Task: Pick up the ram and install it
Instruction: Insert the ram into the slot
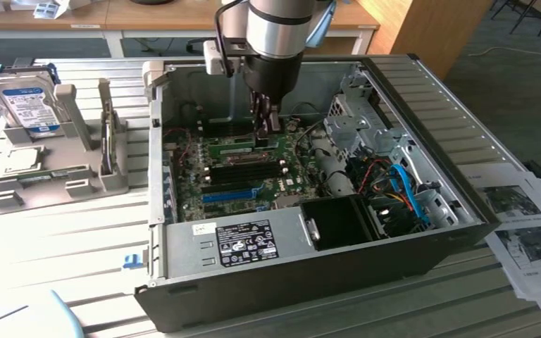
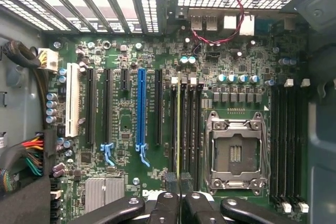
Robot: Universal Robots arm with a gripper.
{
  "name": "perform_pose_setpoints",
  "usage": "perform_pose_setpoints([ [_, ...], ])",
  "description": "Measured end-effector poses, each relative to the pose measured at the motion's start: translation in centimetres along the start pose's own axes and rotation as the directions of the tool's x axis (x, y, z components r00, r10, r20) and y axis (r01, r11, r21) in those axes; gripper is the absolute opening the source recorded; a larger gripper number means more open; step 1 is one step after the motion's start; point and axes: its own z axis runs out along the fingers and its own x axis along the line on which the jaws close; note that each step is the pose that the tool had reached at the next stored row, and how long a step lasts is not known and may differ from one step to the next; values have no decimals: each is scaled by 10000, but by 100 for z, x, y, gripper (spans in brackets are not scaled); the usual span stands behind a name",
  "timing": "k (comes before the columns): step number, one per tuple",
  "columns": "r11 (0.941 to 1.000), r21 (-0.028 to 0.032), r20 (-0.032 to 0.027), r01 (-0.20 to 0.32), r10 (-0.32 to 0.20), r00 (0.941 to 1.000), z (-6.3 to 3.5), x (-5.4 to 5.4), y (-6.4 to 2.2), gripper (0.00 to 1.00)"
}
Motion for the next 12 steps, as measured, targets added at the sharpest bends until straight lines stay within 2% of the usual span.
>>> perform_pose_setpoints([
  [12, 10000, 0, 1, 0, 0, 10000, 136, 2, -3, 11],
])
